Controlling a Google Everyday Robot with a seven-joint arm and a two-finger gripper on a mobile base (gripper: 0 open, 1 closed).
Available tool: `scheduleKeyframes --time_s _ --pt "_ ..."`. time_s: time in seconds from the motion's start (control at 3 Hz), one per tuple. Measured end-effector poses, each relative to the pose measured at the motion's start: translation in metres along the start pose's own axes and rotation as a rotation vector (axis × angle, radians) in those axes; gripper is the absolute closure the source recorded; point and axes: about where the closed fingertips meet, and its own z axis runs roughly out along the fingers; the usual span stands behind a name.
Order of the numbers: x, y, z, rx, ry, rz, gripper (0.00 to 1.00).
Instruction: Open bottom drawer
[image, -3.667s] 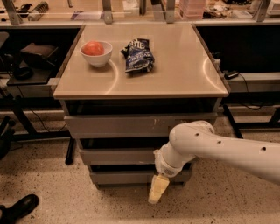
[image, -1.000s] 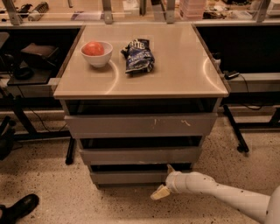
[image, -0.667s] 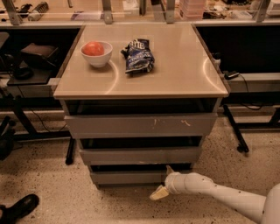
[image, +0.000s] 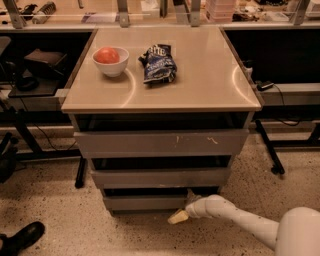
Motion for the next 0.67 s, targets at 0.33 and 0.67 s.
scheduleKeyframes --time_s 0.33,0.67 --pt "0.001 -0.04 0.037 0.068 -0.023 -0.001 0.0" --pt "0.002 -0.063 0.033 0.107 -0.028 0.007 0.0"
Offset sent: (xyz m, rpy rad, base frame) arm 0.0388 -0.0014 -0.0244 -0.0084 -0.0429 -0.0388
